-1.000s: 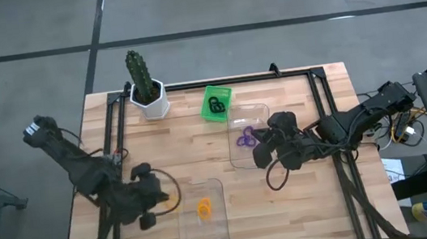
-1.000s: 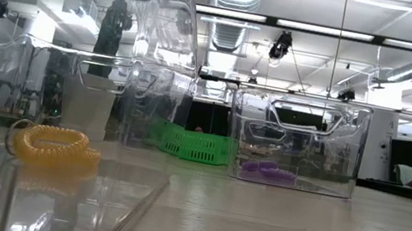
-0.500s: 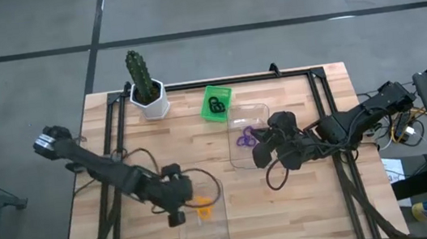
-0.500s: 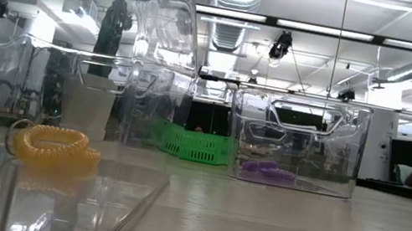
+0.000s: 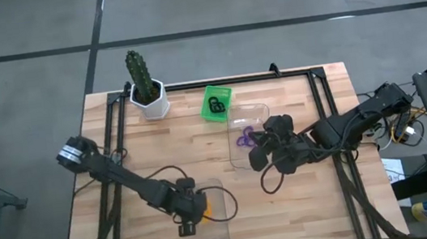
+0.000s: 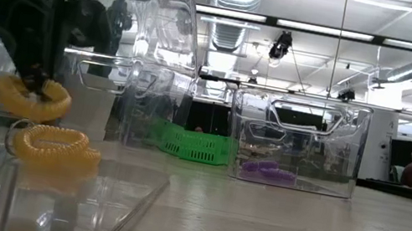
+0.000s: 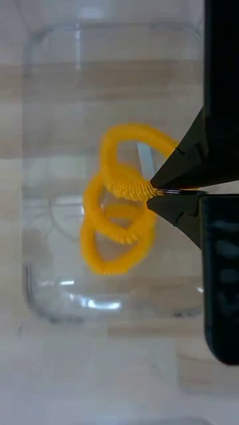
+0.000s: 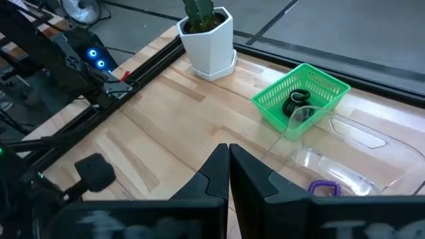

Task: Sort spring keychains
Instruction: Put the yellow spring keychain into the bottom transparent bin, then return to Home Position

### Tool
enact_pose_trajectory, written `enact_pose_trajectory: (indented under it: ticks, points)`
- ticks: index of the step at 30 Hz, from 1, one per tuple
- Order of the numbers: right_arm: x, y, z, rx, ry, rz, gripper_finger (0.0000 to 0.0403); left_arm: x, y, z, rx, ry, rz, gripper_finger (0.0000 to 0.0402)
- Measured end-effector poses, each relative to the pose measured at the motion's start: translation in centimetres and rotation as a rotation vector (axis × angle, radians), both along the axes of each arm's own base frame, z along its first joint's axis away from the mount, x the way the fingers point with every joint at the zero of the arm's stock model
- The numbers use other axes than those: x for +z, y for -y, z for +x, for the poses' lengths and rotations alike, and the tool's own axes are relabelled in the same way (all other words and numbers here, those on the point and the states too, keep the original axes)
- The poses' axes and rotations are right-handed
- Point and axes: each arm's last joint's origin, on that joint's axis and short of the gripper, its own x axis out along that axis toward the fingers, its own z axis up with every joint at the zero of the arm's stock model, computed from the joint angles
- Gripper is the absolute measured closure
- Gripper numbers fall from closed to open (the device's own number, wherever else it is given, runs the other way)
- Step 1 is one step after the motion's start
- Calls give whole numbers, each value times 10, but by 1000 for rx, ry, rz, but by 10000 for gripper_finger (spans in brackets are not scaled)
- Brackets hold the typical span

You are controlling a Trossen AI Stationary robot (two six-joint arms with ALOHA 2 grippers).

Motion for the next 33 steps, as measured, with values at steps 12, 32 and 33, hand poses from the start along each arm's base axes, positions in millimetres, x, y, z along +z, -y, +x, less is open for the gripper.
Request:
enact_pose_trajectory:
  ticks: [12,32,33]
  points:
    - [1,0,1,-8,17,18,394,4,-6,17,11,11,-104,347]
    - [0,-10,1,175,-52,-44,394,101,-40,-26,71,377,-214,278]
    - [-1,-11,2,193,-51,-57,394,106,-44,-30,73,415,-230,278]
